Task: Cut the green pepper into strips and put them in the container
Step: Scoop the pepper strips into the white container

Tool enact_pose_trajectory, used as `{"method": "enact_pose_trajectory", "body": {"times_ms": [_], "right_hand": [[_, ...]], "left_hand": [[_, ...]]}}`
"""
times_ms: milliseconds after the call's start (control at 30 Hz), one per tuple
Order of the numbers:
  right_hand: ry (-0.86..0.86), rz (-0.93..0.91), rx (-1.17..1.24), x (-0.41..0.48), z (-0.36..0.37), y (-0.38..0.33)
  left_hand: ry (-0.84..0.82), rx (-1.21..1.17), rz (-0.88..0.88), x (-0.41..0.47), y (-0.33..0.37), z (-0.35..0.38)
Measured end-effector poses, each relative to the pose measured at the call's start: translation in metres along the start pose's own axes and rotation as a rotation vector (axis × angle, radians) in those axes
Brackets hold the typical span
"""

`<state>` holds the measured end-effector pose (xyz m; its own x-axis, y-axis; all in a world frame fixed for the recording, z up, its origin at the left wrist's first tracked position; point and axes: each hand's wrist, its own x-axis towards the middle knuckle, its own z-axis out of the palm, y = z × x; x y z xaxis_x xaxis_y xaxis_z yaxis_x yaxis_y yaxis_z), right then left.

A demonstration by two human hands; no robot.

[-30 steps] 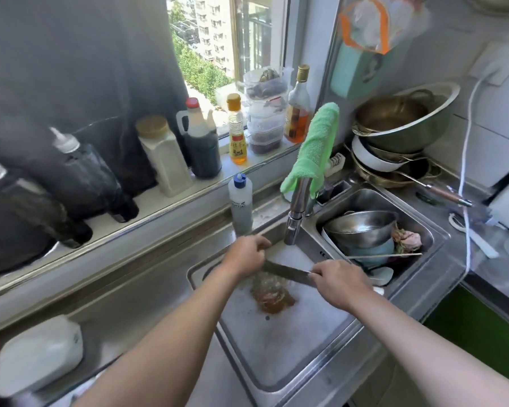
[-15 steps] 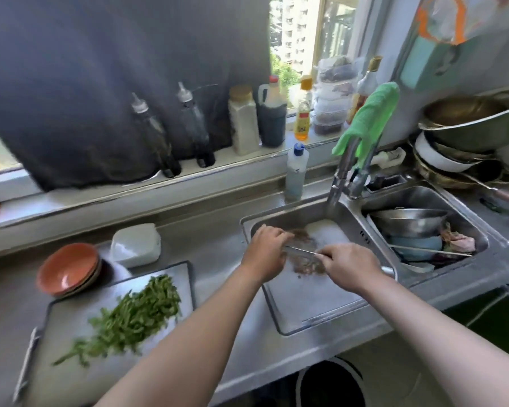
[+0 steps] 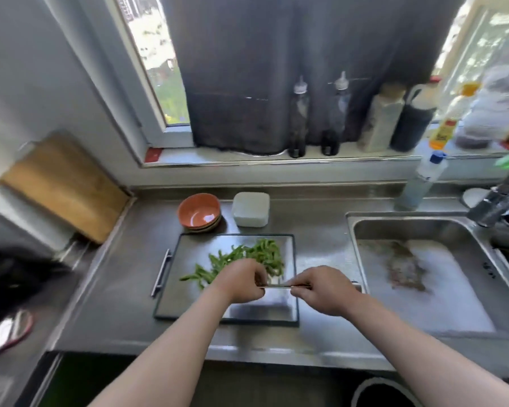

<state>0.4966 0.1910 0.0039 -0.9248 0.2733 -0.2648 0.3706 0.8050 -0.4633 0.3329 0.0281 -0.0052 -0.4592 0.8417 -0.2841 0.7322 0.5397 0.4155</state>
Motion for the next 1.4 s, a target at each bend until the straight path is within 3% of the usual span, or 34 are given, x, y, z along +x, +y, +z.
{"method": "enact_pose_trajectory", "body": {"times_ms": [200, 433, 733, 867, 1167, 1400], "right_hand": [[-0.063, -0.018, 0.044, 0.029, 0.058, -0.07], [-0.065, 0.065, 0.084, 0.027, 0.099, -0.094], [-0.131, 0.121, 0.166, 0.043, 0.122, -0.078], [-0.156, 0.074, 0.08, 0.062, 0.121, -0.075], [-0.142, 0.092, -0.082, 0.08, 0.112, -0.082], [0.084, 0.131, -0.156, 0.144, 0.028, -0.084]], "left_hand": [[-0.11, -0.017, 0.005, -0.046, -0.099, -0.009], [-0.156, -0.031, 0.06, -0.068, -0.17, -0.015], [-0.023, 0.044, 0.106, -0.056, -0.18, 0.008], [-0.014, 0.052, 0.071, -0.046, -0.185, 0.01], [-0.186, 0.081, 0.033, -0.023, -0.186, -0.004], [0.011, 0.016, 0.041, 0.051, -0.16, -0.065]]}}
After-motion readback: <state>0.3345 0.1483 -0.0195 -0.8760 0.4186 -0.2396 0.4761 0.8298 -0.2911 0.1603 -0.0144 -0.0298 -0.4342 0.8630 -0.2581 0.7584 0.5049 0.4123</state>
